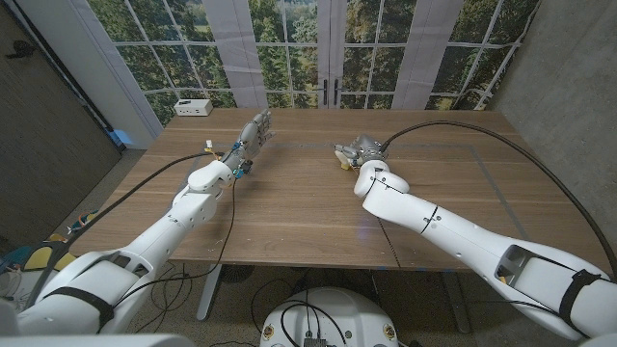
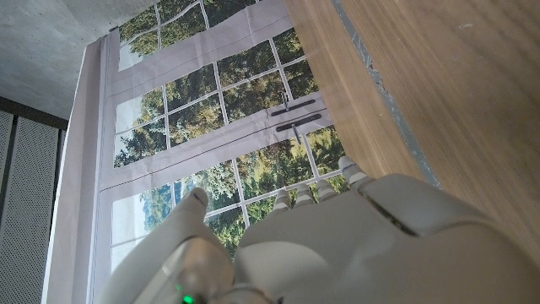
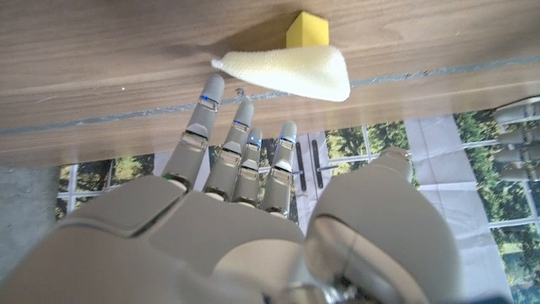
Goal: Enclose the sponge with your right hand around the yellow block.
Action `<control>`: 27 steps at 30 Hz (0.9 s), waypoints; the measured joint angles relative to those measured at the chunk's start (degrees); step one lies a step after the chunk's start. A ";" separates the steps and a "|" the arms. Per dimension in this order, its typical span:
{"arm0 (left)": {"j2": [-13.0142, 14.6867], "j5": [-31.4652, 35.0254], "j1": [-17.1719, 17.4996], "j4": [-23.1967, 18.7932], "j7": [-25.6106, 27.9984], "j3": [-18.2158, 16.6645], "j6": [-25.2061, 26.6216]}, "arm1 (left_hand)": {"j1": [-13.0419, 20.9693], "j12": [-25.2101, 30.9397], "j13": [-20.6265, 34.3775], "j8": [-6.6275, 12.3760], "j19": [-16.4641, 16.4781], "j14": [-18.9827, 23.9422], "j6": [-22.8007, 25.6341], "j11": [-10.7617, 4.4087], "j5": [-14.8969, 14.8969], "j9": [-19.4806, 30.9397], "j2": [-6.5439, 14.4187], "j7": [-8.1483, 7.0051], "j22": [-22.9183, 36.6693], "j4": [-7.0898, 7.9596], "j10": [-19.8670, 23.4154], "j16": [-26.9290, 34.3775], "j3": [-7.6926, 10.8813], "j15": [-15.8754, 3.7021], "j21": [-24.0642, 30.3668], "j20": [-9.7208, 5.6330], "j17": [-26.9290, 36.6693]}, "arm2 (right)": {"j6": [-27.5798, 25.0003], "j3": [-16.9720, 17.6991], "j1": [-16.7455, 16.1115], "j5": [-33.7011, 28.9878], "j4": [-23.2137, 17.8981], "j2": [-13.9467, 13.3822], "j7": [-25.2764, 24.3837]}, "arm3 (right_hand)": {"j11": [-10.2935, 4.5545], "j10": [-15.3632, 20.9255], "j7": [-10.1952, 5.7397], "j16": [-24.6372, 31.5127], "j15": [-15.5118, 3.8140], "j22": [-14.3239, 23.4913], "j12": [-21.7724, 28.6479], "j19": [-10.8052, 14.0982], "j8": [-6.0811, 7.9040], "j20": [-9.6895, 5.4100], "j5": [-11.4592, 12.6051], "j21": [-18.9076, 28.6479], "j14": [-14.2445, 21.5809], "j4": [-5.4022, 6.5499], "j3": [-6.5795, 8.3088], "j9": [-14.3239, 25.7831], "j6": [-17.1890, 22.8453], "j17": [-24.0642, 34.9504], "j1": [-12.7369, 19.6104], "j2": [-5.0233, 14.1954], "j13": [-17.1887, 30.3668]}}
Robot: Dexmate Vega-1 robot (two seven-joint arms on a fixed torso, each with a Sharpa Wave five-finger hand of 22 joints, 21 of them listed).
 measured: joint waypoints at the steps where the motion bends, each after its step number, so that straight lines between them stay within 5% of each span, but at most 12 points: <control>1: 0.00 -0.01 0.00 0.00 -0.10 0.00 -0.11 | 0.00 0.00 0.00 0.00 0.00 0.00 0.00 0.00 0.00 0.00 0.00 0.00 0.00 0.00 0.00 0.00 0.00 0.00 0.00 0.00 0.00 | 0.00 0.02 -0.10 0.00 0.76 0.53 0.00 | -0.09 0.09 0.00 0.00 -0.21 0.00 0.00 0.05 0.00 -0.05 0.00 0.00 0.21 -0.24 0.24 0.00 0.00 0.00 0.38 0.38 -0.05; 11: -0.18 -0.08 -0.31 0.43 -0.70 0.00 -0.75 | 0.30 0.00 0.00 0.00 0.00 0.00 0.00 0.00 0.00 0.00 -0.30 0.00 0.00 0.00 0.00 0.00 0.00 0.00 0.00 0.00 0.00 | -4.37 -3.24 1.64 -4.03 4.21 2.07 -4.07 | -1.23 -1.69 -0.88 -0.52 -1.00 -0.01 -1.50 -0.20 -3.51 -0.87 0.21 -0.89 -1.09 -2.45 0.66 -0.14 -5.30 -0.26 5.24 0.39 -0.05; 27: -0.36 0.09 -0.56 0.02 -0.65 0.19 -0.85 | 0.30 0.00 0.00 0.00 0.00 0.00 0.33 0.00 0.00 0.00 -0.30 -0.31 0.00 -0.23 0.00 0.00 -0.24 0.00 -0.41 0.00 0.16 | -9.60 -7.55 4.74 -5.48 6.53 2.49 -2.00 | -1.22 -1.68 0.17 -0.78 -1.43 -0.01 -1.73 -1.12 -3.52 -1.18 0.10 -1.33 -1.69 -2.40 -0.12 -0.11 -3.10 -0.26 5.54 0.09 0.01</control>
